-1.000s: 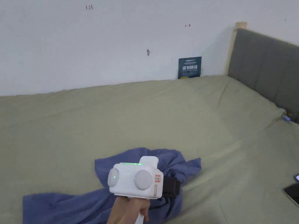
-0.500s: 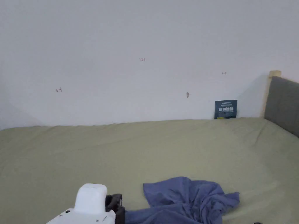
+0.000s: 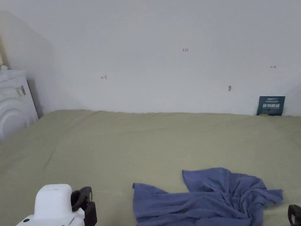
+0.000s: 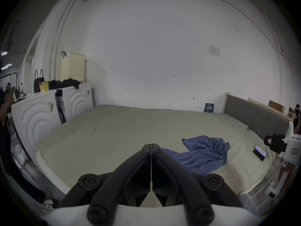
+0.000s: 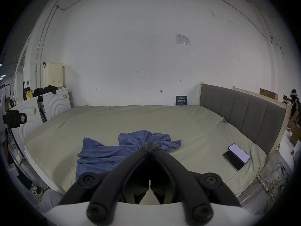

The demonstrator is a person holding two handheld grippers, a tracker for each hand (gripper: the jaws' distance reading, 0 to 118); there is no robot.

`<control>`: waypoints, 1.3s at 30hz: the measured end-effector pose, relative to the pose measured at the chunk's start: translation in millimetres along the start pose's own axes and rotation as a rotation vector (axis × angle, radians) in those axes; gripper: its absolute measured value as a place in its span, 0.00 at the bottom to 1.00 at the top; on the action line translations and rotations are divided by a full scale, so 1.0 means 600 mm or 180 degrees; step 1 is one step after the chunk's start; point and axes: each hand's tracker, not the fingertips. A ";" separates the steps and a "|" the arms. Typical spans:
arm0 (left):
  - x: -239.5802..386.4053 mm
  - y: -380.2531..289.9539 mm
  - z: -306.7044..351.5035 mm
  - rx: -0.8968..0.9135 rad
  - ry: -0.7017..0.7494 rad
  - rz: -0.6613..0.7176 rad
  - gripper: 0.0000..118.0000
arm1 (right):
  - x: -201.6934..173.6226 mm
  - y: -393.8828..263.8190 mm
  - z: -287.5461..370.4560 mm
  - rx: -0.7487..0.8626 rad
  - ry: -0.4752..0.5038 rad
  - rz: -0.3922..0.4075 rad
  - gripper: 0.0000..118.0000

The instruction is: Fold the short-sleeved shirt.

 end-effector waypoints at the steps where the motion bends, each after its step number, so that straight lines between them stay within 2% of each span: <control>1: -0.002 -0.001 -0.005 -0.0019 0.0006 0.0008 0.00 | 0.000 0.001 -0.001 -0.0005 -0.0005 0.0012 0.00; 9: -0.001 0.001 -0.077 -0.0259 -0.0089 -0.0025 0.00 | 0.012 -0.004 -0.034 -0.0105 -0.0009 0.0002 0.00; 13: -0.004 -0.002 -0.186 -0.0587 -0.0375 -0.0010 0.00 | 0.016 -0.012 -0.068 -0.0229 -0.0040 -0.0040 0.00; 18: 0.012 -0.013 -0.365 -0.1100 -0.0507 0.0063 0.00 | 0.020 -0.028 -0.116 -0.0399 -0.0059 -0.0089 0.00; 19: 0.016 -0.016 -0.403 -0.1192 -0.0528 0.0110 0.08 | 0.021 -0.031 -0.127 -0.0440 -0.0067 -0.0085 0.00; 20: 0.015 -0.020 -0.437 -0.1310 -0.0566 0.0189 0.40 | 0.023 -0.036 -0.137 -0.0484 -0.0067 -0.0082 0.00; 21: 0.016 -0.025 -0.479 -0.1557 -0.0532 0.0309 0.87 | 0.024 -0.040 -0.149 -0.0537 -0.0095 -0.0077 0.00; 22: 0.008 -0.038 -0.526 -0.1725 -0.0589 0.0448 0.99 | 0.025 -0.043 -0.159 -0.0581 -0.0132 -0.0085 0.00; 23: 0.008 -0.049 -0.561 -0.1974 -0.0625 0.0529 0.96 | 0.027 -0.046 -0.167 -0.0615 -0.0140 -0.0094 0.00; 24: 0.008 -0.049 -0.578 -0.1865 -0.0683 0.0739 0.96 | 0.030 -0.051 -0.176 -0.0653 -0.0129 -0.0101 0.00; 26: 0.016 -0.069 -0.607 -0.2198 -0.0444 0.0381 0.96 | 0.035 -0.059 -0.188 -0.0711 -0.0148 -0.0109 0.00; 29: 0.028 -0.096 -0.647 -0.2438 -0.0404 0.0203 0.96 | 0.041 -0.073 -0.196 -0.0800 -0.0186 -0.0123 0.00; 31: 0.043 -0.127 -0.715 -0.2673 -0.0274 0.0191 0.94 | 0.048 -0.081 -0.197 -0.0879 -0.0235 -0.0144 0.00; 33: 0.049 -0.140 -0.728 -0.2741 -0.0327 0.0203 0.80 | 0.056 -0.087 -0.193 -0.0989 -0.0340 -0.0203 0.00; 34: 0.058 -0.140 -0.726 -0.2722 -0.0057 -0.0059 0.76 | 0.061 -0.088 -0.191 -0.0996 -0.0338 -0.0218 0.00; 35: 0.064 -0.134 -0.716 -0.2663 -0.0193 -0.0213 0.69 | 0.065 -0.087 -0.189 -0.1001 -0.0337 -0.0224 0.00; 36: 0.066 -0.128 -0.702 -0.2523 -0.0262 -0.0330 0.52 | 0.068 -0.087 -0.187 -0.1014 -0.0350 -0.0225 0.00; 37: 0.067 -0.126 -0.694 -0.2472 -0.0314 -0.0381 0.16 | 0.071 -0.084 -0.186 -0.1036 -0.0370 -0.0229 0.00; 38: 0.083 -0.111 -0.656 -0.2363 -0.0216 -0.0410 0.00 | 0.076 -0.078 -0.187 -0.1066 -0.0375 -0.0248 0.00; 39: 0.086 -0.107 -0.641 -0.2344 -0.0364 -0.0215 0.00 | 0.081 -0.072 -0.187 -0.1088 -0.0366 -0.0271 0.00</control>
